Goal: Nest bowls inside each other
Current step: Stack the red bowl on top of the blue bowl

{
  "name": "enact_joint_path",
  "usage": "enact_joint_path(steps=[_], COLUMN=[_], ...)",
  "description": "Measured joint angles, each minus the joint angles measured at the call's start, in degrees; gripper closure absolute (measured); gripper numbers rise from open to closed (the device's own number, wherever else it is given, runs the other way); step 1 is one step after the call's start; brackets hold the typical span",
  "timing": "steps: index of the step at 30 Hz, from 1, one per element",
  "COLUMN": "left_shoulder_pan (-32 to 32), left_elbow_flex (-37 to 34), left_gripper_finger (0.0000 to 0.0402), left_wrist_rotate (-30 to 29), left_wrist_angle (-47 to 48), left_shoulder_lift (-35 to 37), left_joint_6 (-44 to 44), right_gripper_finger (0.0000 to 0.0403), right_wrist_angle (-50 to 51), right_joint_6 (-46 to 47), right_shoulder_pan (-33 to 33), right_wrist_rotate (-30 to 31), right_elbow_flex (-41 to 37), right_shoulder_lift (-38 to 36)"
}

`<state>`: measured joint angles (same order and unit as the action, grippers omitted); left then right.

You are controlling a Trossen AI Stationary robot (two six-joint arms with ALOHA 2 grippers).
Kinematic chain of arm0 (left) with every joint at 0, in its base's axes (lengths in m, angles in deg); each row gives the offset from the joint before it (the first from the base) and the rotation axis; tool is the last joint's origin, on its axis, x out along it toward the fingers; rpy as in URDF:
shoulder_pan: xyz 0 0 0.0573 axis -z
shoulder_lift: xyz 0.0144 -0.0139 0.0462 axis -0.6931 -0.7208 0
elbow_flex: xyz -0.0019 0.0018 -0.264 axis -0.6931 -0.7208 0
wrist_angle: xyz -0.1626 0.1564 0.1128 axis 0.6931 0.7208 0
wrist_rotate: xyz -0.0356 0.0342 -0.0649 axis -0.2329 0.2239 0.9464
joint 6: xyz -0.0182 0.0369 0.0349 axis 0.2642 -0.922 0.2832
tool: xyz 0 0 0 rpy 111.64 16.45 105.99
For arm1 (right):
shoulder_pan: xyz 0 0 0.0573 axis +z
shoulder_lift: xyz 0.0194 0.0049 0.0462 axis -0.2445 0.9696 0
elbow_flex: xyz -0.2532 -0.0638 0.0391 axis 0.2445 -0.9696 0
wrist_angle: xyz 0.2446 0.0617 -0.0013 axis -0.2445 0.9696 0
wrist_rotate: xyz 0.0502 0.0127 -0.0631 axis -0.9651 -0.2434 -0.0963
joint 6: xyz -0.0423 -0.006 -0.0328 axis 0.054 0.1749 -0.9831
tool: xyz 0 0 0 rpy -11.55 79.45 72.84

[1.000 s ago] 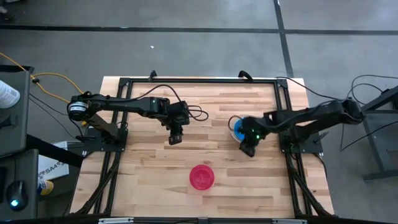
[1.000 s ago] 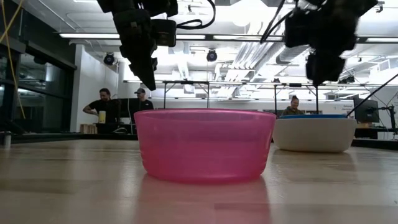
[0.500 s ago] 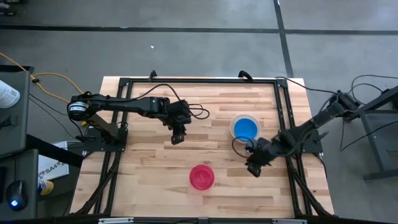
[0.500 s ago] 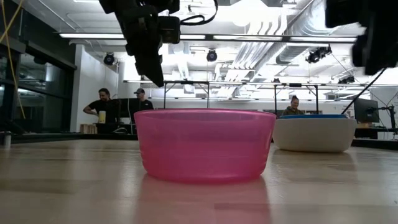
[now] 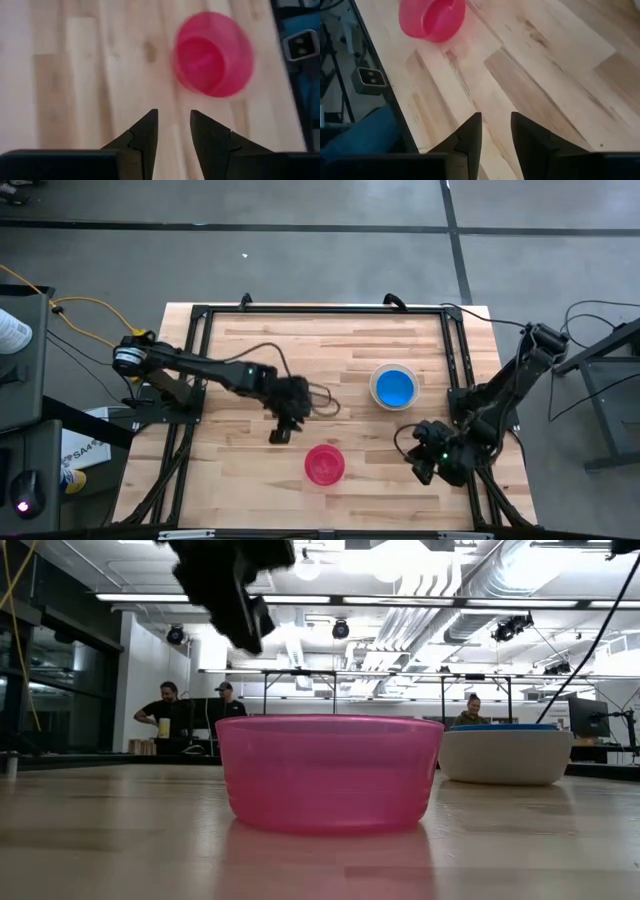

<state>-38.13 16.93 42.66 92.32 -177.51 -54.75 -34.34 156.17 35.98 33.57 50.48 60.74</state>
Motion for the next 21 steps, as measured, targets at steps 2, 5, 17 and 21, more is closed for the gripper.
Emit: enact_joint_path(steps=[2, 5, 17, 21], left_shoulder_pan=[2.21, 4.56, 7.17, 7.19], left_elbow_flex=[0.73, 1.41, 5.91, 6.23], left_gripper_finger=[0.0286, 0.0286, 0.0286, 0.0286], left_wrist_rotate=[-1.33, -4.45, -6.92, -6.70], left_wrist_angle=[-2.95, -2.05, -2.73, -3.84], left_shoulder_lift=[-1.44, -3.44, -10.47, -11.20], left_joint_6=[1.73, 5.06, 10.77, 12.47], right_gripper_finger=[0.0305, 0.0305, 0.0305, 0.0305], right_wrist_angle=[0.07, 0.39, -2.98, -4.76], right_joint_6=[1.63, 4.08, 7.01, 6.40], right_shoulder_pan=[1.16, 2.47, 3.77, 3.73], right_wrist_rotate=[0.60, 0.91, 1.38, 1.28], right_elbow_flex=[0.00, 0.01, 0.02, 0.02], right_shoulder_lift=[1.44, 3.79, 14.63, 15.56])
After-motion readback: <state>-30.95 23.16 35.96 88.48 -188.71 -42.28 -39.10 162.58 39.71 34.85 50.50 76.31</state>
